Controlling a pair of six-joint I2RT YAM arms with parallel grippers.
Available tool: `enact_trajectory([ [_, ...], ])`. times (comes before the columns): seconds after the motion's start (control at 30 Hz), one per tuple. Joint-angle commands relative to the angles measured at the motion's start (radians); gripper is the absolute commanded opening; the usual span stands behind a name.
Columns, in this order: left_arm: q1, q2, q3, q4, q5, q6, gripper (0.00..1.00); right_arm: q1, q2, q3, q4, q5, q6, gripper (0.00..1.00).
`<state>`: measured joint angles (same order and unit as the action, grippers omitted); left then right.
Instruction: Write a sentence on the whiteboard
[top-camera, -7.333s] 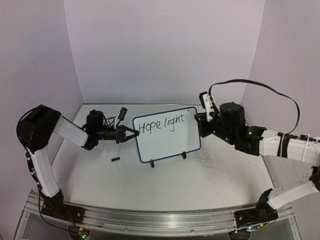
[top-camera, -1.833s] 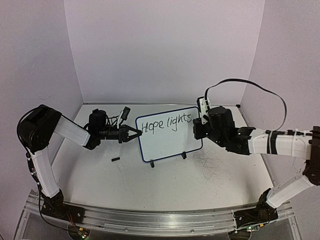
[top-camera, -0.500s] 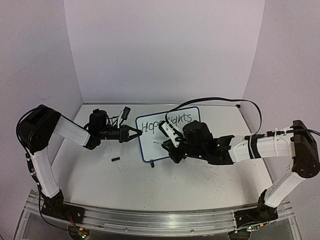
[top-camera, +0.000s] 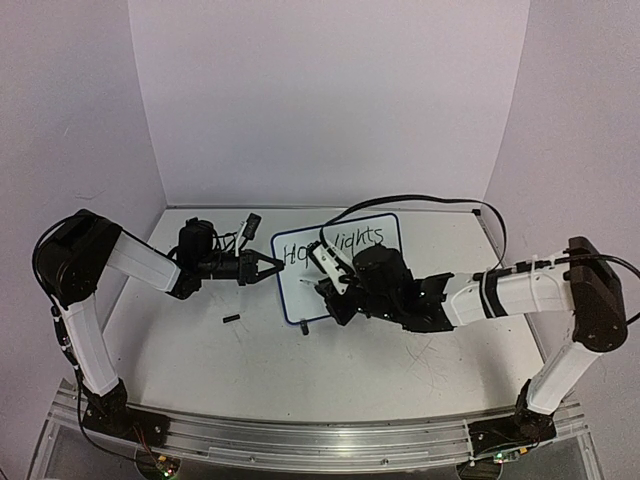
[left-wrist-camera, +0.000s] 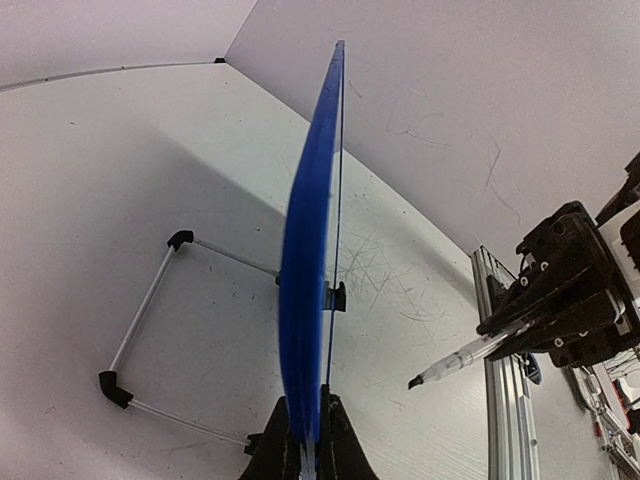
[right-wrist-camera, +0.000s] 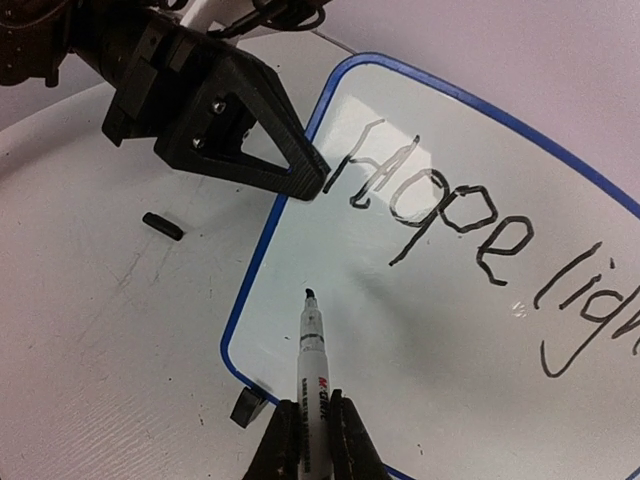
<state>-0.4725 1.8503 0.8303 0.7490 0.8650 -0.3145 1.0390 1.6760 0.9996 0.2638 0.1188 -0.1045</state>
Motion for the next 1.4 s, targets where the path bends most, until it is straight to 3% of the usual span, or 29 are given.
enact_trajectory([
  [0.0,-0.006,0.006,0.008,-0.088,-0.046,0.046,0.0,0.008,0.048,0.087,-0.006,-0.013,-0.01,0.0],
  [0.47,-0.007,0.006,0.01,-0.092,-0.034,0.048,0.0,0.009,0.138,0.164,-0.041,0.104,0.002,0.0],
  [1.37,-0.006,0.006,0.013,-0.1,-0.036,0.052,0.0,0.019,0.161,0.125,-0.089,0.094,0.068,0.0],
])
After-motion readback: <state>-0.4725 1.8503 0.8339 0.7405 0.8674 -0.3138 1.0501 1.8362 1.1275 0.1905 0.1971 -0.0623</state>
